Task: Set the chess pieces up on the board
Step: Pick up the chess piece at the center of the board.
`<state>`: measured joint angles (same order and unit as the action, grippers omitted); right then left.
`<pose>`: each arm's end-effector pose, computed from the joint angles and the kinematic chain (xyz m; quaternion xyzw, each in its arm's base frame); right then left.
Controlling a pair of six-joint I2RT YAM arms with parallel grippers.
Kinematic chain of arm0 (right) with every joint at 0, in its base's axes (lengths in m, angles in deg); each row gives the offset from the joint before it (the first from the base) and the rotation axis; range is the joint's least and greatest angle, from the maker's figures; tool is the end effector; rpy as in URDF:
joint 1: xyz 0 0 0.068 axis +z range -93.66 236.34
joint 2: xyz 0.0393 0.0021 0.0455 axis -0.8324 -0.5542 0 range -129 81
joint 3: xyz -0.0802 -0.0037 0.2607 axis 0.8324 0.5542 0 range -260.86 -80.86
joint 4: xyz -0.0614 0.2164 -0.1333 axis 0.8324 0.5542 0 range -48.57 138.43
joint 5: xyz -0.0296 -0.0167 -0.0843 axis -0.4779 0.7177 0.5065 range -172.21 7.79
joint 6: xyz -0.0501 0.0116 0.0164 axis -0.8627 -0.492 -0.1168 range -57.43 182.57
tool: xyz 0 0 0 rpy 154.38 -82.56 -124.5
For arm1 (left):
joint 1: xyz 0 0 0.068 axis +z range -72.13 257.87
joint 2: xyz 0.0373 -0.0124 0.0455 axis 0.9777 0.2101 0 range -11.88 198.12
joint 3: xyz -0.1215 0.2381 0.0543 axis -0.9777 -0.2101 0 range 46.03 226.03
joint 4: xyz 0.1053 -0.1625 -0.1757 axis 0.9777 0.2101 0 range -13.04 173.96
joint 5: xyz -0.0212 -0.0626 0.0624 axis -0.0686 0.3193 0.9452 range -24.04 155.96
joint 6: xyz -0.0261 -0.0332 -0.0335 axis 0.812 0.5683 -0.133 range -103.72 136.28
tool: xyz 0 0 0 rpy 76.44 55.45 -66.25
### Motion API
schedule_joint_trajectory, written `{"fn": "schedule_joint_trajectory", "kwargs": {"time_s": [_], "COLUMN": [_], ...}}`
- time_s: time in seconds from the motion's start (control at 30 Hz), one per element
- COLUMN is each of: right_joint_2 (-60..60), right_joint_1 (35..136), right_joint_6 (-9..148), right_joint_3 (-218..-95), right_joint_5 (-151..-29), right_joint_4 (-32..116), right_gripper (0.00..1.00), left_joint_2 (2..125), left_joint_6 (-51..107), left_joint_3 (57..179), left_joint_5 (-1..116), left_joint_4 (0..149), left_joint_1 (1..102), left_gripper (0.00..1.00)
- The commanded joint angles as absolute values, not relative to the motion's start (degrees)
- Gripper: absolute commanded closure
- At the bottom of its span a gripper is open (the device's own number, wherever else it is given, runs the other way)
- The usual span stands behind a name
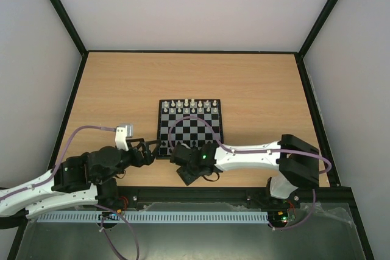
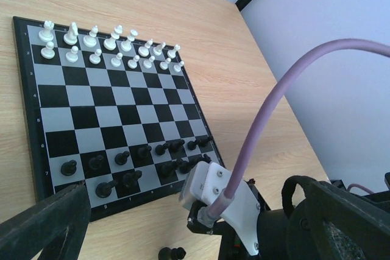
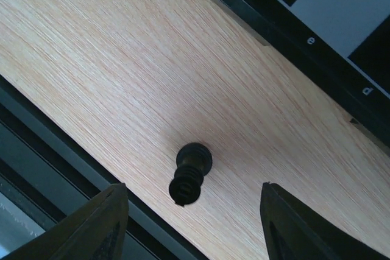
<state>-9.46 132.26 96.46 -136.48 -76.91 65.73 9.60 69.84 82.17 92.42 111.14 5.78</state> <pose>0.0795 0.3033 0.1928 -0.3338 0.9033 0.1918 0.1893 0.0447 -0.0864 0.2948 -0.0023 0.8059 -0.4144 0.4228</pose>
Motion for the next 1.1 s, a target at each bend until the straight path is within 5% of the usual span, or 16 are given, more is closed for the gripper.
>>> {"fn": "schedule_joint_trajectory", "kwargs": {"time_s": [0.0,0.4,0.83,1.07], "right_joint_2": [-12.4,-18.3,-16.9,-17.0], "right_joint_1": [133.1,133.2,133.8,134.0], "right_joint_6": [97.9,97.7,98.6,98.6], "right_joint_3": [-139.1,-143.9,-142.6,-142.6], "right_joint_5": [-73.9,-71.0,-71.3,-71.5], "right_joint_4": [67.1,70.7,72.7,72.7], "right_gripper": [0.43,0.65,0.66,0.79], "left_joint_2": [9.4,8.5,8.4,8.3], "left_joint_6": [68.8,68.3,68.3,68.3], "left_joint_3": [81.2,81.1,81.0,81.0], "left_joint_5": [91.5,90.9,91.2,91.2], "left_joint_4": [110.9,110.5,110.4,110.5], "left_joint_1": [5.5,5.5,5.5,5.5], "left_gripper": [0.01,0.01,0.01,0.01]}}
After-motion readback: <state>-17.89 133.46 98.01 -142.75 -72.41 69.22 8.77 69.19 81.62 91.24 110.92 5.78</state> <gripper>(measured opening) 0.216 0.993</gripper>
